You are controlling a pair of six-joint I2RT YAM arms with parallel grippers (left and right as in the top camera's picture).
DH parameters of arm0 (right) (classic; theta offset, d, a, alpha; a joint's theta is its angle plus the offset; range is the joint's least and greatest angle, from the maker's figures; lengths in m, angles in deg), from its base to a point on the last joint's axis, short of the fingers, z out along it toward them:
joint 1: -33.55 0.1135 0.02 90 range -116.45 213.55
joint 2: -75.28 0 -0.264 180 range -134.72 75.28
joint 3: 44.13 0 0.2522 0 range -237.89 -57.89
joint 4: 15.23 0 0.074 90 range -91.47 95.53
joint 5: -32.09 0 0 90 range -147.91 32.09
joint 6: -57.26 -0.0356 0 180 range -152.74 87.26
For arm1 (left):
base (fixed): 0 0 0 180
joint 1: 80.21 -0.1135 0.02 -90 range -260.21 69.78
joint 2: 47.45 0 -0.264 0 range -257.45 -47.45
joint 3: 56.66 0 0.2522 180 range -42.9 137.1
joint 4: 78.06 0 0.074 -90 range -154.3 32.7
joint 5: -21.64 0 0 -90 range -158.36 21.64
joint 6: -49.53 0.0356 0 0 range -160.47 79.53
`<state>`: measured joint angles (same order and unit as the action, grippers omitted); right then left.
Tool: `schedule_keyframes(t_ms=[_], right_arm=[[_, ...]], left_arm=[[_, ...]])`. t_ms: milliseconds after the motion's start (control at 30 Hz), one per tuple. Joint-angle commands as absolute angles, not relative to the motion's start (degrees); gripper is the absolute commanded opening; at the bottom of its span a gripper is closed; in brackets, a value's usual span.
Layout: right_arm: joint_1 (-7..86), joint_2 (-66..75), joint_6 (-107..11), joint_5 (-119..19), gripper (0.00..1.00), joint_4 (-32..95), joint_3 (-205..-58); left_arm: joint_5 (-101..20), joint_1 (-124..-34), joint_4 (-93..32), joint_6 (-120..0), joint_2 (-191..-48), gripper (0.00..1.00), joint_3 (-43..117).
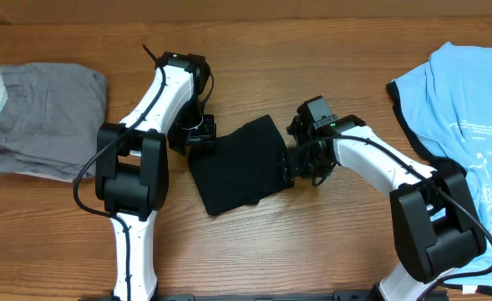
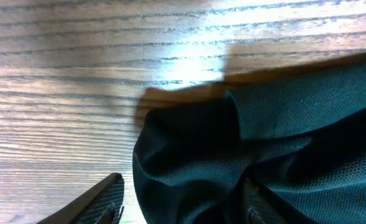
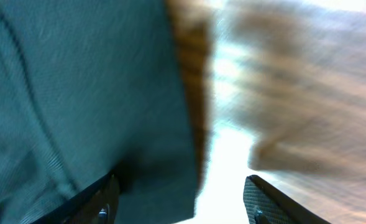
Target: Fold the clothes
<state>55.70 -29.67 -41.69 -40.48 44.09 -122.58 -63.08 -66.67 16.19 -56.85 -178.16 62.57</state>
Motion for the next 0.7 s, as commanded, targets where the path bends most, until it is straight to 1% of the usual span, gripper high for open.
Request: schedule_keyframes(t_ms=[0, 100, 200, 233, 267, 300, 433, 633, 667], right_arm=[[55.7, -28.4, -41.3, -34.2, 0.67, 45.4, -122.2], [55.7, -28.4, -41.3, -33.6, 0.61, 45.8, -121.9], [55.7, -28.4, -41.3, -33.6, 0.44, 45.7, -121.9], [55.7, -28.4, -41.3, -33.6, 0.36, 45.6, -121.9], [55.7, -28.4, -41.3, -33.6, 0.31, 45.6, -121.9], [55.7, -28.4, -41.3, -33.6, 0.22, 45.5, -121.9], [55.7, -28.4, -41.3, -33.8, 0.04, 45.3, -121.9], [55.7, -28.4, -41.4, -37.0, 0.04, 45.1, -122.0], [55.7, -28.4, -41.3, -37.9, 0.13, 44.9, -122.0]], left_arm=[[-63.9, -66.2, 15.8, -57.6, -175.9, 0.63, 63.0], [-63.9, -66.2, 15.8, -57.6, -175.9, 0.63, 63.0], [-63.9, -66.2, 15.9, -57.6, -175.9, 0.63, 63.0], [-63.8, -66.2, 15.9, -57.6, -175.9, 0.63, 63.0], [-63.8, -66.2, 15.9, -57.6, -175.9, 0.63, 63.0], [-63.9, -66.2, 15.9, -57.6, -175.9, 0.63, 63.0], [-63.9, -66.2, 16.0, -57.6, -175.9, 0.63, 63.0], [-63.9, -66.2, 16.1, -57.6, -175.9, 0.63, 63.0], [-63.9, -66.2, 16.0, -57.6, -175.9, 0.63, 63.0]])
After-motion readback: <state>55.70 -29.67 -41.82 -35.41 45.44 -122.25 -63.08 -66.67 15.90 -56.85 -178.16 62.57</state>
